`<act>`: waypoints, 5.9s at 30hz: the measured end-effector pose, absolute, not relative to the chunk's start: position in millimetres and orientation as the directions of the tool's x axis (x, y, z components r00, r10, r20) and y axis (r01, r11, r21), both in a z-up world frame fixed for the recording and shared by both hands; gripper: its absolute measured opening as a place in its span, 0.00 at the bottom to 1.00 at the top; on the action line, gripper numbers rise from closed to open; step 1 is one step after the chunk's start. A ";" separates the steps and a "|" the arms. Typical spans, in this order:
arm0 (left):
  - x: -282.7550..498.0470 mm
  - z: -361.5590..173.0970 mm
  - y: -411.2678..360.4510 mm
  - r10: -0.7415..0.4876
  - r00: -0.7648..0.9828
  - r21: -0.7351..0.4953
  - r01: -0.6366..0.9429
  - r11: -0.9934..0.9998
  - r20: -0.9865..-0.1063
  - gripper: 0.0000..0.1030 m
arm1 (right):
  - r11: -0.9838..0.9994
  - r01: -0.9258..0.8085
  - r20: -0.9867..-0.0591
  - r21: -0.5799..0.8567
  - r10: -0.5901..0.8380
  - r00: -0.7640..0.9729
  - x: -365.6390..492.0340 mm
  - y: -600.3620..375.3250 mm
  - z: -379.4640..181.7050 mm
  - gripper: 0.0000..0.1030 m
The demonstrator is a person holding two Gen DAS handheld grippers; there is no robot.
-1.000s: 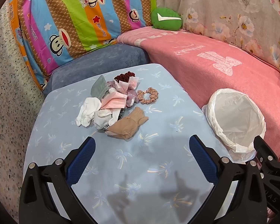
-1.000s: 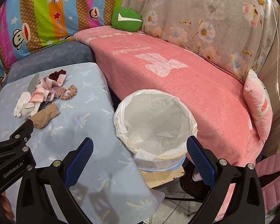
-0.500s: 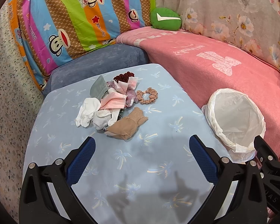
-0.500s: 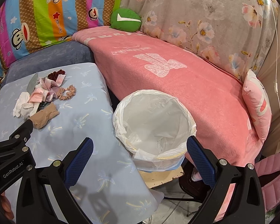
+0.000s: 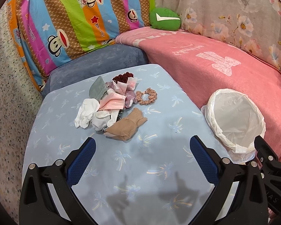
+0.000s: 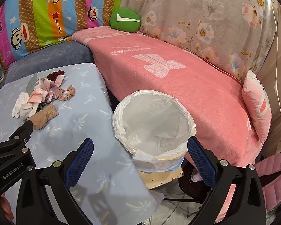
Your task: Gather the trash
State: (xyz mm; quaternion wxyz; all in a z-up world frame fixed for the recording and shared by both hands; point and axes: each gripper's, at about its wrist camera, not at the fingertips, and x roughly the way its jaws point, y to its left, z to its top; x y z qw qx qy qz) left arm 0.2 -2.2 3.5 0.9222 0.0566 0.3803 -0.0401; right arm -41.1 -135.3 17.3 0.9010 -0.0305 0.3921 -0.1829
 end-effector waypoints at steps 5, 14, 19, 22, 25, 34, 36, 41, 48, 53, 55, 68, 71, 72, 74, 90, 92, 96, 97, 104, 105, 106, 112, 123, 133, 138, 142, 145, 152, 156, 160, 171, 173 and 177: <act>2.3 5.5 2.4 -0.045 0.701 0.058 0.123 0.991 -0.711 0.93 | 0.931 0.304 -0.691 -0.203 -0.356 0.628 -39.7 -135.8 18.8 0.95; 5.2 5.1 10.5 -0.061 0.700 0.034 0.121 0.992 -0.711 0.93 | 0.930 0.301 -0.687 -0.213 -0.361 0.630 -36.5 -126.7 18.9 0.95; 7.8 4.4 18.1 -0.068 0.701 0.021 0.118 0.993 -0.709 0.93 | 0.930 0.295 -0.686 -0.222 -0.363 0.631 -32.7 -117.8 18.0 0.95; 11.0 2.4 24.3 -0.082 0.699 0.005 0.121 0.993 -0.710 0.93 | 0.933 0.289 -0.684 -0.216 -0.356 0.636 -30.3 -111.9 16.6 0.95; 15.3 -0.2 33.1 -0.090 0.700 -0.007 0.120 0.993 -0.709 0.93 | 0.940 0.278 -0.686 -0.199 -0.336 0.645 -26.9 -106.5 14.8 0.95; 40.9 -10.6 81.7 -0.037 0.709 0.011 0.064 0.998 -0.705 0.93 | 0.963 0.224 -0.689 -0.150 -0.264 0.675 -3.8 -76.6 5.8 0.95; 49.8 -15.0 98.7 -0.031 0.710 0.006 0.049 0.999 -0.703 0.93 | 0.968 0.211 -0.691 -0.134 -0.244 0.680 3.7 -69.3 2.0 0.95; 70.3 -23.2 132.0 -0.025 0.719 -0.008 0.027 1.000 -0.695 0.93 | 0.981 0.172 -0.711 -0.087 -0.182 0.679 29.9 -49.2 -12.9 0.95; 94.2 -39.2 161.2 -0.046 0.702 -0.050 0.014 0.999 -0.711 0.93 | 0.994 0.103 -0.743 -0.035 -0.095 0.663 71.3 -12.6 -41.0 0.95; 101.1 -53.3 170.8 -0.055 0.680 -0.068 0.008 0.998 -0.731 0.93 | 0.998 0.063 -0.781 0.009 -0.032 0.624 100.9 10.5 -68.1 0.91; 104.2 -58.6 173.3 -0.060 0.672 -0.068 0.015 0.998 -0.738 0.93 | 0.999 0.050 -0.797 0.020 -0.014 0.604 110.9 18.9 -78.5 0.85; 154.2 -79.2 191.9 -0.105 0.652 -0.121 0.020 0.992 -0.751 0.92 | 0.989 0.002 -0.863 0.151 0.131 0.487 138.1 41.2 -134.4 0.25; 165.0 -88.0 196.2 -0.136 0.631 -0.159 0.021 0.987 -0.764 0.82 | 0.988 -0.013 -0.859 0.157 0.143 0.491 137.9 45.2 -135.5 0.14; 166.6 -90.3 195.6 -0.148 0.623 -0.169 0.026 0.985 -0.768 0.79 | 0.987 -0.017 -0.859 0.159 0.147 0.490 137.6 45.5 -135.1 0.13; 170.9 -96.3 196.7 -0.176 0.601 -0.192 0.037 0.981 -0.780 0.63 | 0.987 -0.023 -0.859 0.158 0.149 0.491 136.5 46.7 -133.3 0.11; 148.6 -69.1 181.8 -0.261 0.599 -0.243 0.112 0.963 -0.757 0.13 | 0.985 -0.035 -0.814 0.169 0.160 0.558 117.0 31.8 -94.7 0.10; 142.8 -56.2 176.1 -0.267 0.614 -0.241 0.127 0.962 -0.743 0.13 | 0.985 -0.027 -0.803 0.173 0.156 0.575 112.7 25.4 -85.3 0.10; 133.8 -32.0 158.7 -0.287 0.637 -0.238 0.164 0.957 -0.715 0.13 | 0.983 -0.006 -0.777 0.183 0.149 0.612 102.7 10.5 -66.3 0.10; 131.0 -26.9 153.4 -0.292 0.642 -0.236 0.175 0.956 -0.709 0.13 | 0.983 -0.001 -0.771 0.184 0.145 0.620 100.5 6.6 -62.4 0.10; 112.9 -3.0 107.1 -0.347 0.651 -0.228 0.264 0.937 -0.675 0.13 | 0.979 0.058 -0.728 0.196 0.105 0.677 78.3 -34.1 -34.4 0.10; 110.8 -1.1 100.6 -0.354 0.650 -0.226 0.276 0.934 -0.673 0.13 | 0.978 0.070 -0.723 0.198 0.098 0.684 75.1 -41.8 -31.3 0.10; 108.6 0.5 92.5 -0.364 0.646 -0.224 0.292 0.930 -0.671 0.13 | 0.977 0.080 -0.719 0.199 0.091 0.689 72.3 -48.2 -29.1 0.10; 98.4 7.8 43.8 -0.416 0.623 -0.212 0.376 0.902 -0.662 0.14 | 0.965 0.154 -0.694 0.214 0.040 0.719 53.3 -96.5 -17.4 0.10; 86.0 11.7 -46.5 -0.496 0.559 -0.193 0.514 0.836 -0.664 0.14 | 0.927 0.299 -0.673 0.229 -0.072 0.736 23.3 -190.1 -12.0 0.10; 77.9 4.6 -104.5 -0.544 0.485 -0.189 0.603 0.775 -0.685 0.15 | 0.885 0.397 -0.681 0.242 -0.136 0.719 8.6 -248.1 -22.4 0.10; 75.4 -1.0 -125.3 -0.570 0.439 -0.208 0.636 0.743 -0.694 0.15 | 0.873 0.422 -0.688 0.245 -0.151 0.710 5.8 -264.7 -30.2 0.10; 74.1 -3.2 -135.4 -0.573 0.425 -0.204 0.650 0.732 -0.700 0.23 | 0.865 0.437 -0.693 0.246 -0.158 0.703 5.4 -273.6 -35.0 0.12; 73.5 -2.3 -137.7 -0.577 0.432 -0.209 0.645 0.735 -0.693 0.48 | 0.862 0.444 -0.696 0.244 -0.163 0.699 5.8 -277.6 -36.5 0.15; 76.6 1.1 -134.4 -0.570 0.461 -0.211 0.621 0.755 -0.680 0.70 | 0.858 0.452 -0.687 0.244 -0.176 0.705 4.2 -281.0 -35.2 0.23; 77.6 -0.5 -126.0 -0.552 0.481 -0.203 0.600 0.774 -0.681 0.70 | 0.866 0.437 -0.684 0.245 -0.165 0.711 4.3 -275.4 -32.7 0.26; 79.3 -1.3 -111.6 -0.535 0.501 -0.206 0.570 0.795 -0.680 0.70 | 0.878 0.416 -0.682 0.235 -0.157 0.715 6.6 -263.8 -29.9 0.29; 90.7 -6.8 -47.6 -0.448 0.571 -0.206 0.438 0.875 -0.688 0.70 | 0.916 0.335 -0.687 0.219 -0.099 0.720 20.4 -212.6 -24.9 0.34; 93.7 -8.7 -32.1 -0.428 0.583 -0.206 0.408 0.889 -0.691 0.70 | 0.924 0.316 -0.688 0.215 -0.086 0.721 23.9 -200.7 -24.2 0.34; 98.3 -11.8 -4.5 -0.394 0.600 -0.211 0.354 0.911 -0.696 0.71 | 0.937 0.282 -0.693 0.206 -0.063 0.718 31.4 -178.1 -23.9 0.34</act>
